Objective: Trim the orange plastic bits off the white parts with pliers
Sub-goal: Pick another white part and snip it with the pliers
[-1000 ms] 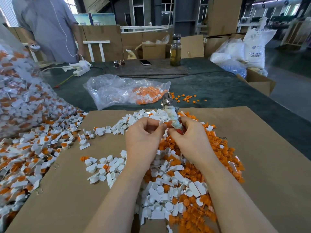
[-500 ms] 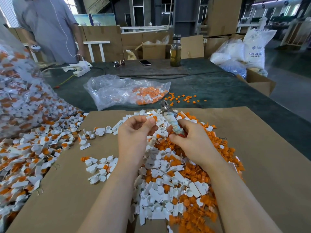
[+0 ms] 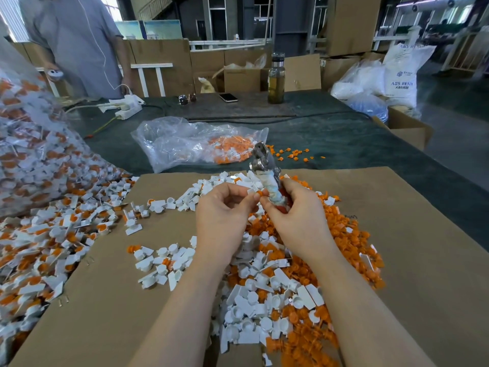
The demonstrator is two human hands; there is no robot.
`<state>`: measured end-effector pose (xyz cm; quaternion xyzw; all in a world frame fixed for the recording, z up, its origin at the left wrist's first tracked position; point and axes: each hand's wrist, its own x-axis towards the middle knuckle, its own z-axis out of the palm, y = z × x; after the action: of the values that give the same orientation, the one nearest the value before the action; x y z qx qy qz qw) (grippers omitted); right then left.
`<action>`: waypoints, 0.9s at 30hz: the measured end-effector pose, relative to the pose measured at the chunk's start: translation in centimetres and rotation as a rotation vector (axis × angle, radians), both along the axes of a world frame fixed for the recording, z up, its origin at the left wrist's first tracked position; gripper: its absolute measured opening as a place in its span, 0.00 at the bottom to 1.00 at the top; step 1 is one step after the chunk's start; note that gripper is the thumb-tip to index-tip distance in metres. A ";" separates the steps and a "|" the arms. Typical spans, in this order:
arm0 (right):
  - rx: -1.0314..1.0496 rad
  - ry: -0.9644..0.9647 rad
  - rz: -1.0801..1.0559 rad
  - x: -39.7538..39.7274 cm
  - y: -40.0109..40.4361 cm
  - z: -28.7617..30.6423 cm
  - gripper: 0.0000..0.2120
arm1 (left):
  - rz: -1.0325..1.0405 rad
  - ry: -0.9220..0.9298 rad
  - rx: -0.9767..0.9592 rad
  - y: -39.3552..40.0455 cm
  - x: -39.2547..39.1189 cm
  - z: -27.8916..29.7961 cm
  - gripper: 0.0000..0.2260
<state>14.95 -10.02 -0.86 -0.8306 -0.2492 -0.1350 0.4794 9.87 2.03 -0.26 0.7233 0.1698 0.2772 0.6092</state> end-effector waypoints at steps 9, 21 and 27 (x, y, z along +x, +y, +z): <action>-0.011 -0.007 -0.001 0.1 -0.1 0.0 0.11 | 0.000 0.015 0.001 0.0 0.0 0.1 0.06; -0.038 0.004 0.047 -0.1 -0.3 0.0 0.06 | 0.008 -0.016 -0.019 0.4 0.1 -0.2 0.04; -0.154 0.202 0.206 0.2 -1.3 0.5 0.09 | -0.015 -0.160 -0.229 1.3 0.0 -0.2 0.02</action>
<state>15.10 -11.29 -0.38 -0.8444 -0.2933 0.0187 0.4480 9.89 3.33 -0.48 0.6258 0.1460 0.3083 0.7014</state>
